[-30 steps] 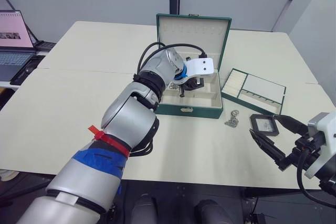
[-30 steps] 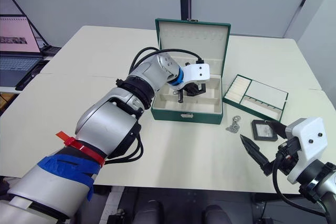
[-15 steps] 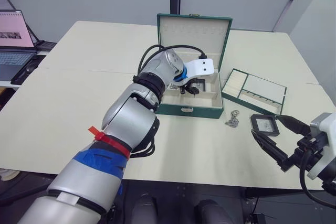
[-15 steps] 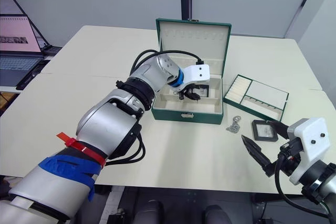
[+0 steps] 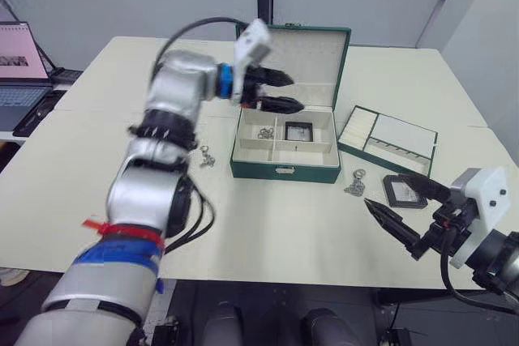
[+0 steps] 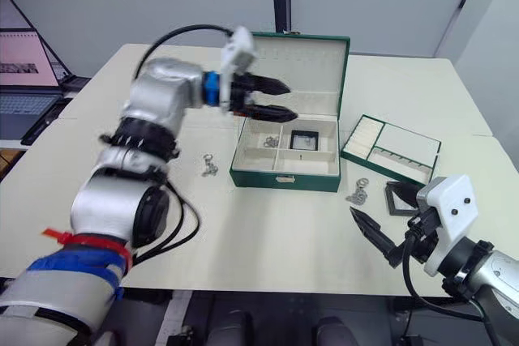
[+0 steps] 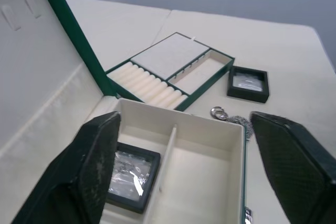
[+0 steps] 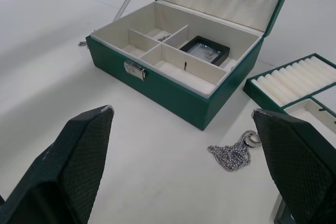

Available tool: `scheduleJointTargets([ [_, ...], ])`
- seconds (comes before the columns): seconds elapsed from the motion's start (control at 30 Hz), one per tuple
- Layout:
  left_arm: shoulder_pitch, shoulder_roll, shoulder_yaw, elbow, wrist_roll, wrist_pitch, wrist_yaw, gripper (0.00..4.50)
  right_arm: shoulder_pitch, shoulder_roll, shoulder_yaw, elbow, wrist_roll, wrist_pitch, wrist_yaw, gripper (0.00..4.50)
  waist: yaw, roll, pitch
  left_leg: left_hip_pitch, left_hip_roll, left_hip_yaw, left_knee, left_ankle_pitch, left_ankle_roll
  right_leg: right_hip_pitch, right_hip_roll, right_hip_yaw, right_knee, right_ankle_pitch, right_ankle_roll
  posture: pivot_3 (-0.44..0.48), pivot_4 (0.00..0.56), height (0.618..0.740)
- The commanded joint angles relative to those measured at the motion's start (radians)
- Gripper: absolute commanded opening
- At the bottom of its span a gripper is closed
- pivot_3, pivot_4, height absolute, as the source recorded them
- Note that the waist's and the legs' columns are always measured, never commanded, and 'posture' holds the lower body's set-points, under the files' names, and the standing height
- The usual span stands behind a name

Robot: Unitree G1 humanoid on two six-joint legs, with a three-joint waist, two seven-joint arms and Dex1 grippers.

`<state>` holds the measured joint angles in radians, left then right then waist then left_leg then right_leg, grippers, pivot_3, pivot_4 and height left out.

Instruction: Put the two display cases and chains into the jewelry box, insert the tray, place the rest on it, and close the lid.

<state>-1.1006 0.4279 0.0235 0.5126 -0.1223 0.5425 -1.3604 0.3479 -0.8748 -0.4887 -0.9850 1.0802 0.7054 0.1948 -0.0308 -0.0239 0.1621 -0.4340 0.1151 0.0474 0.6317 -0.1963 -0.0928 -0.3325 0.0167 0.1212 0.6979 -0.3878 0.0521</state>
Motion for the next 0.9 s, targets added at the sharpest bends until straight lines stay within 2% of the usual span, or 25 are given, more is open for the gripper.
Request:
scheduleJointTargets([
  [0.03, 0.159, 0.054, 0.072, -0.371, -0.111, 0.204, 0.092, 4.06, 0.012, 0.015, 0.007, 0.001, -0.026, -0.019, 0.031, 4.50, 0.001, 0.000, 0.000, 0.000, 0.000, -0.001, 0.000, 0.000, 0.000, 0.000, 0.000, 0.000, 0.000, 0.000, 0.000, 0.000, 0.150, 0.740],
  [0.1, 0.307, 0.131, 0.107, -0.517, -0.155, 0.236, 0.087, 4.44, 0.029, 0.020, 0.011, 0.018, -0.036, -0.018, 0.065, 4.50, 0.002, 0.000, 0.000, -0.001, 0.000, -0.003, 0.003, 0.000, 0.000, 0.000, 0.000, -0.002, 0.001, 0.000, 0.000, 0.000, 0.150, 0.740],
  [0.13, 0.372, 0.169, 0.122, -0.574, -0.174, 0.244, 0.087, 4.49, 0.036, 0.021, 0.010, 0.027, -0.038, -0.018, 0.084, 4.50, 0.003, 0.000, 0.000, -0.001, 0.000, -0.003, 0.004, 0.000, 0.000, 0.001, 0.000, -0.002, 0.001, 0.000, 0.000, 0.000, 0.150, 0.740],
  [0.33, 0.643, 0.348, 0.212, -0.692, -0.213, 0.194, 0.113, 4.49, 0.078, 0.027, -0.006, 0.052, -0.041, -0.014, 0.158, 4.50, 0.004, 0.000, 0.000, 0.002, 0.000, -0.006, 0.005, 0.000, 0.000, 0.006, 0.000, -0.004, -0.001, 0.000, 0.000, 0.000, 0.150, 0.740],
  [0.47, 0.737, 0.363, 0.320, -0.705, -0.284, 0.260, 0.191, 4.49, 0.114, 0.036, -0.013, 0.054, -0.079, -0.021, 0.188, 4.50, 0.008, 0.000, 0.000, 0.001, -0.001, -0.008, 0.005, 0.000, 0.000, 0.007, 0.000, -0.006, -0.002, 0.000, 0.000, 0.000, 0.150, 0.740],
  [0.7, 0.925, 0.398, 0.414, -0.644, -0.312, 0.032, 0.137, 4.49, 0.185, 0.069, -0.030, 0.047, -0.131, -0.032, 0.240, 4.50, 0.003, 0.000, -0.001, 0.001, -0.001, -0.008, 0.004, -0.001, 0.002, 0.007, 0.000, -0.006, -0.002, 0.000, 0.000, 0.000, 0.150, 0.740],
  [0.9, 1.023, 0.435, 0.429, -0.621, -0.341, -0.053, 0.097, 4.49, 0.172, 0.073, -0.031, 0.052, -0.143, -0.027, 0.256, 4.50, 0.003, -0.001, -0.001, 0.001, -0.001, -0.009, 0.004, -0.003, 0.004, 0.007, 0.000, -0.007, -0.002, -0.001, 0.000, 0.000, 0.150, 0.740],
])
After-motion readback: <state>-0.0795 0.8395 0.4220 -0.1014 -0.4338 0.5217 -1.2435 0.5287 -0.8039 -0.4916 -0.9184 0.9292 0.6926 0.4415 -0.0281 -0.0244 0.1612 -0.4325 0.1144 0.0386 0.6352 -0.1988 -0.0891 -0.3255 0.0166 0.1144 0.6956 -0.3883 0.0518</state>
